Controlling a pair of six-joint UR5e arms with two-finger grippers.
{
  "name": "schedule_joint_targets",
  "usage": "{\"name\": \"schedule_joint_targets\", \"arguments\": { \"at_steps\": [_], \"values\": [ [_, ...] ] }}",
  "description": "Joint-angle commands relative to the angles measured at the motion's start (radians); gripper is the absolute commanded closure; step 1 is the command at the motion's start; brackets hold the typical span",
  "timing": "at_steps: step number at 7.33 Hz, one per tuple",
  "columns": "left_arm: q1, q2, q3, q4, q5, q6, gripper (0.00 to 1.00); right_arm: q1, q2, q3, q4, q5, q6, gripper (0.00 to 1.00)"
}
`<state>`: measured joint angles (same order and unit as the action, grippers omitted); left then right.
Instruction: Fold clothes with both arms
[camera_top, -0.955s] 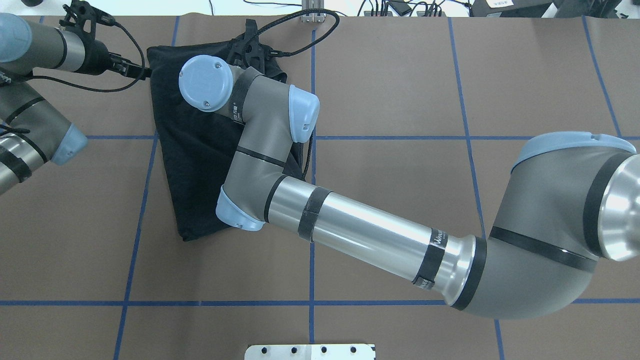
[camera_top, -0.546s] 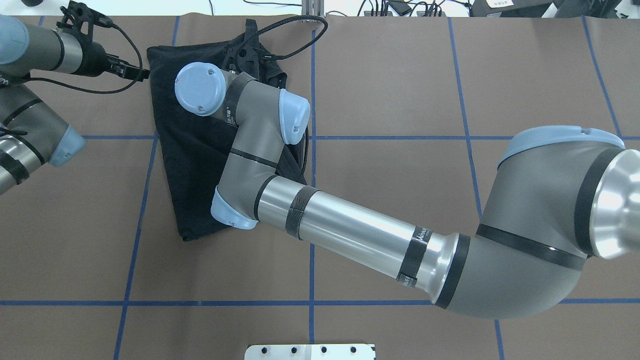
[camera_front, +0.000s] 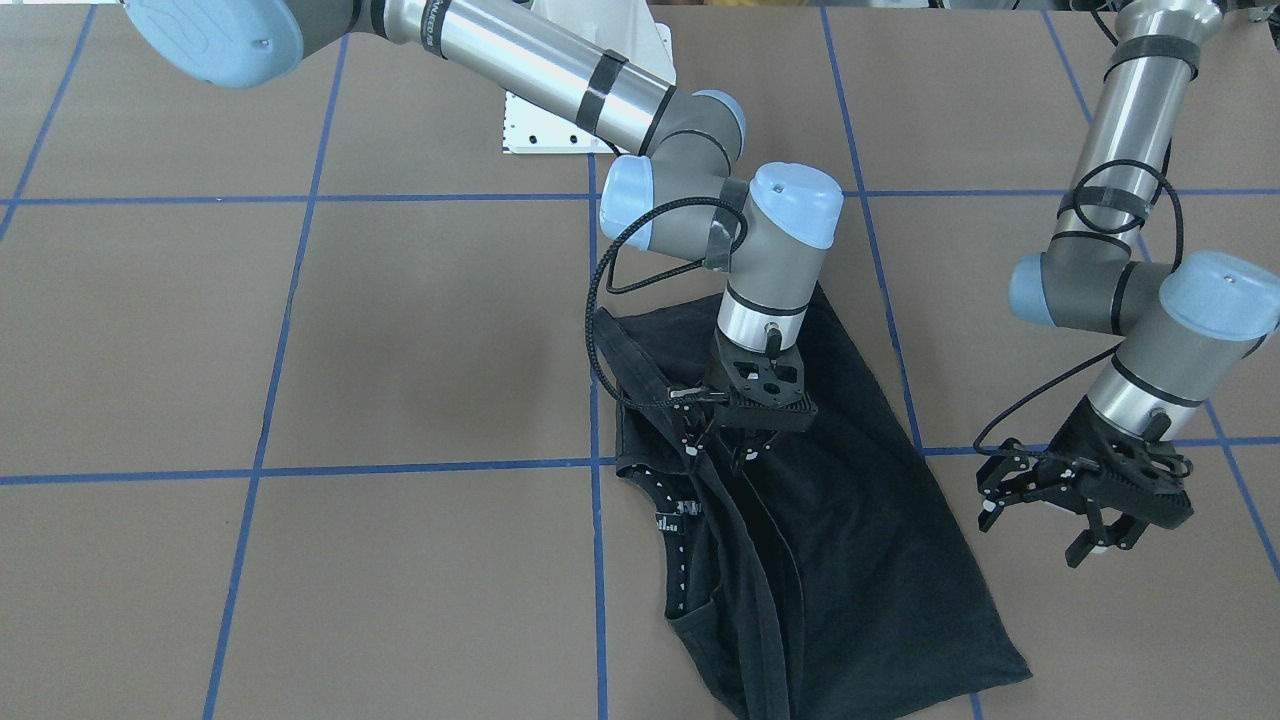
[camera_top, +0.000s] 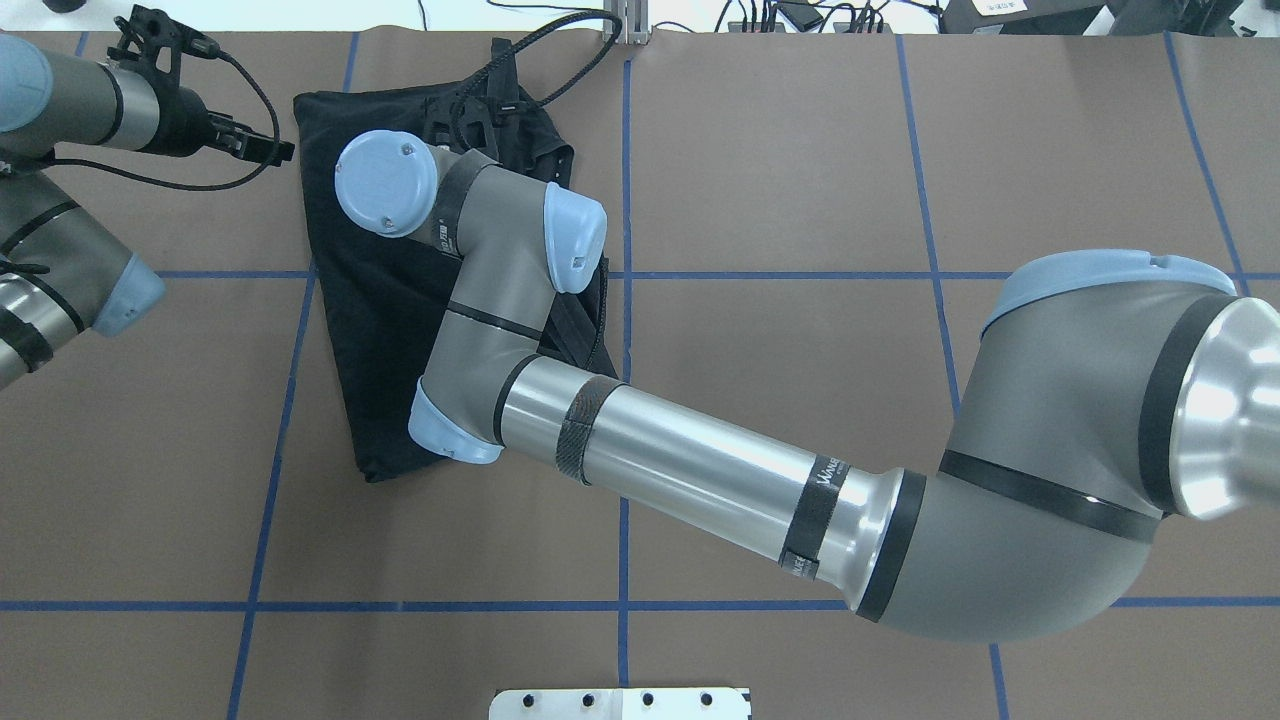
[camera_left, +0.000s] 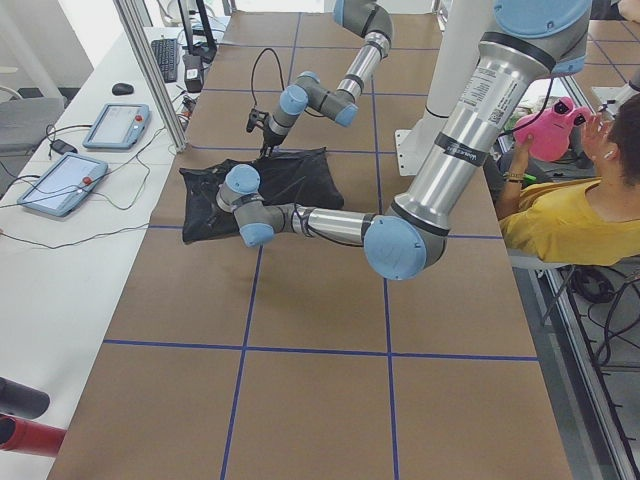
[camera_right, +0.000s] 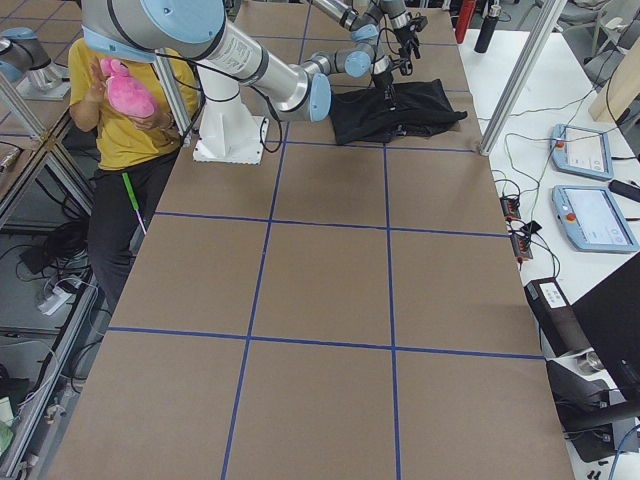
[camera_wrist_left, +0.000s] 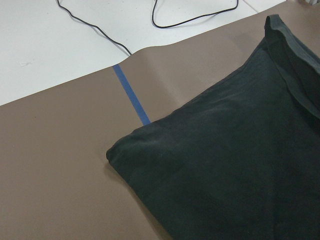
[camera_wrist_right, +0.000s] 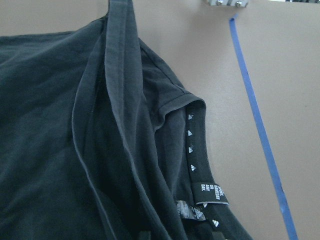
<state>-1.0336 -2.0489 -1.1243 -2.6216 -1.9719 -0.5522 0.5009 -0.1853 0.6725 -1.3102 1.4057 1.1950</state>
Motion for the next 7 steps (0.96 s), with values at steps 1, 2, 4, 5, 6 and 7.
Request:
{"name": "schedule_joint_targets", "arguments": {
  "at_steps": [1, 2, 4, 5, 6, 7],
  "values": [
    [-0.002, 0.004, 0.000, 0.000, -0.001, 0.000, 0.00, -0.007, -0.002, -0.004, 0.000, -0.001, -0.115, 0.50],
    [-0.002, 0.006, 0.000, 0.000, -0.001, 0.000, 0.00, -0.015, -0.002, -0.010, 0.000, -0.001, -0.115, 0.52],
    [-0.002, 0.006, 0.000, 0.000, -0.001, -0.002, 0.00, -0.016, -0.003, -0.033, 0.026, -0.001, -0.115, 0.57],
    [-0.002, 0.006, 0.000, 0.000, -0.001, -0.002, 0.00, -0.016, -0.003, -0.059, 0.047, -0.001, -0.117, 0.68],
    [-0.003, 0.006, 0.000, 0.000, -0.001, -0.002, 0.00, -0.016, -0.002, -0.059, 0.049, -0.001, -0.133, 0.81],
    [-0.003, 0.006, 0.000, 0.000, 0.001, -0.002, 0.00, -0.009, 0.001, -0.059, 0.049, -0.001, -0.146, 1.00]
  ]
}}
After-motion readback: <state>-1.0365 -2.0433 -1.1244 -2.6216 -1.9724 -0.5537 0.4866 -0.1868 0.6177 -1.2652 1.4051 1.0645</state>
